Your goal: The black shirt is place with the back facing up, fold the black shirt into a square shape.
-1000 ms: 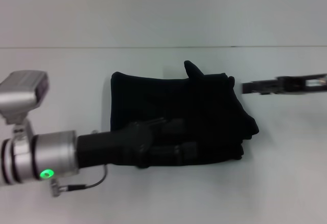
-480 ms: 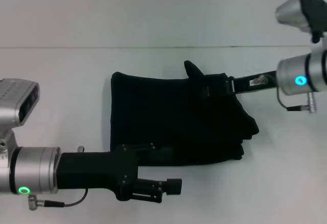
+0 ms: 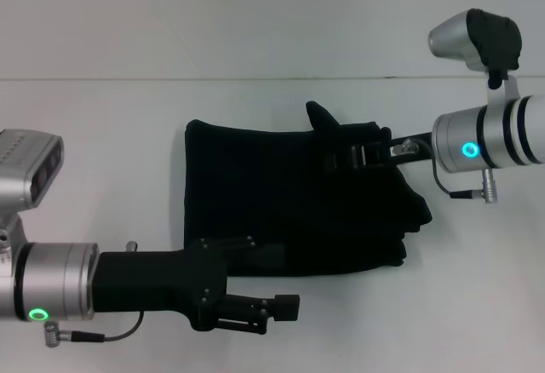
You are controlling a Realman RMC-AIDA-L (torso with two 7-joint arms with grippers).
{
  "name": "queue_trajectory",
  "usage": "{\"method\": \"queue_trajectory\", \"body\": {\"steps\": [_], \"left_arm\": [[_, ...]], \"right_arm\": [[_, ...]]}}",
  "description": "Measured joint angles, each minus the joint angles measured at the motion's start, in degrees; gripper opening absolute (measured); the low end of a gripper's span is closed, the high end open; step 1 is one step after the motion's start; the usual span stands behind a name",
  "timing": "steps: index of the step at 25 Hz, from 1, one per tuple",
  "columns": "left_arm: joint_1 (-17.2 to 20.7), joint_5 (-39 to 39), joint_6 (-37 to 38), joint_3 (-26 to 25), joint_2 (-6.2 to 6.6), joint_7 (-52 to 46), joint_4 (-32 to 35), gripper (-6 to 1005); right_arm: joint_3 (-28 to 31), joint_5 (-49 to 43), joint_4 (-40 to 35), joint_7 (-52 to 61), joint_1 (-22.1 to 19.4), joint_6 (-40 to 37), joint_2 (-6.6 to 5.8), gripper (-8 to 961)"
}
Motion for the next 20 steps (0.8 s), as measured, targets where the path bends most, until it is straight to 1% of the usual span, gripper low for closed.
{"method": "queue_trajectory", "body": {"steps": [3, 8, 12, 15, 18, 20], "left_arm": [[-0.03, 0.01, -0.09, -0.03, 0.1, 0.01, 0.02, 904], [-0.14, 0.01, -0.56, -0.02, 0.13, 0.02, 0.03, 904], [-0.49, -0.07, -0.69, 0.03, 0.19, -0.11, 0.02, 904], [-1.02, -0.13, -0.7, 0.25, 0.25, -0.22, -0.19, 903], [-1.41, -0.13, -0.78, 0.51, 0.29, -0.24, -0.29, 903], [-1.52, -0.13, -0.83, 0.56, 0.3, -0.24, -0.34, 903]], "right_arm": [[0.33, 2.0, -0.96, -1.38, -1.14, 0.04, 0.36, 226], [0.34, 7.92, -1.6, -4.55, -4.41, -0.69, -0.18, 15], [0.4, 11.52, -3.61, -5.54, -8.51, -1.55, -0.46, 13], [0.42, 14.15, -4.4, -6.44, -11.36, -3.14, -0.99, 12], [0.42, 14.88, -4.2, -6.57, -13.08, -3.94, -1.48, 12], [0.42, 14.92, -4.11, -6.59, -13.92, -4.02, -1.54, 11]]}}
